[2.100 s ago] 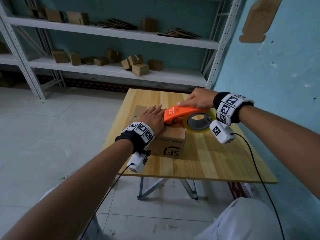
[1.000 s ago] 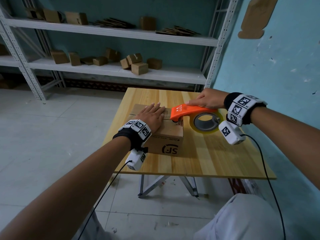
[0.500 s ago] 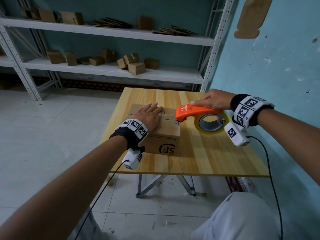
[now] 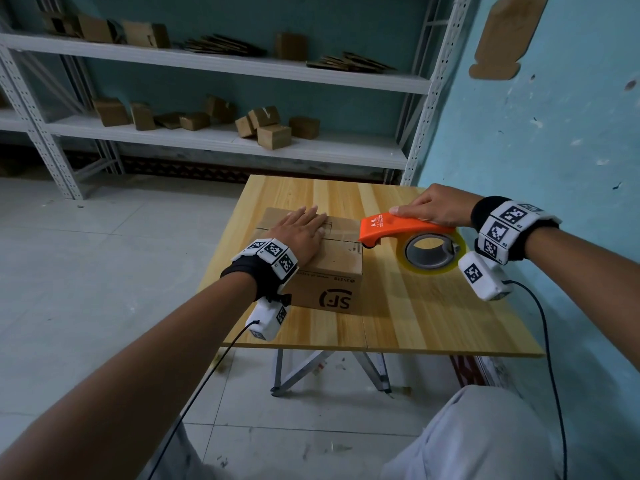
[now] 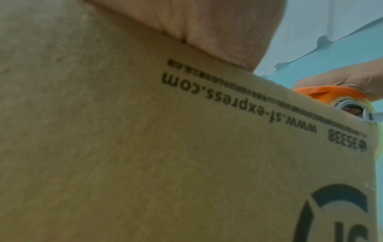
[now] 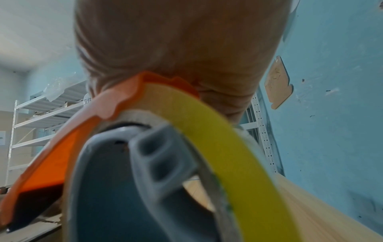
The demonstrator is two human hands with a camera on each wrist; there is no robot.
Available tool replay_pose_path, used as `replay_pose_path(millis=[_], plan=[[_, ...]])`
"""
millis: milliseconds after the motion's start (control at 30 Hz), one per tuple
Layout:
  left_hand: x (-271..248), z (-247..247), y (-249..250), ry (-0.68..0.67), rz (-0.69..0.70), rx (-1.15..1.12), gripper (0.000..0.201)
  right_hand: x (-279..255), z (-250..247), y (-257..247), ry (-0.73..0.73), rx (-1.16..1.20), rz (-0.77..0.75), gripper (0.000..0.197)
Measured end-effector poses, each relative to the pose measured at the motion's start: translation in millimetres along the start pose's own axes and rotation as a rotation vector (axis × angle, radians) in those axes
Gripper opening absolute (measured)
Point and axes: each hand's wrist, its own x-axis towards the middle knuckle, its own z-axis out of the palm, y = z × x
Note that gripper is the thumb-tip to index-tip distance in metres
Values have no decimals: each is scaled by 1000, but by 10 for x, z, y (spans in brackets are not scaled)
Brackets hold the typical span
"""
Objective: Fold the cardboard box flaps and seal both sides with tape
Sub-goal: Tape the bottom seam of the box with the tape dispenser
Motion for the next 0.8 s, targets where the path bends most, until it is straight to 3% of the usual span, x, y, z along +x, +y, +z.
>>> replay_pose_path(millis=[367,533,800], plan=[[2,1,-9,-1,1,-11,52,-24,24,16,-4,19,-7,63],[31,28,-27,-5,0,-12,52,-85,-17,108,-1,14,22,73],[7,-27,60,-7,-13,9,50,-107,-70,113,-1,11,23,63]])
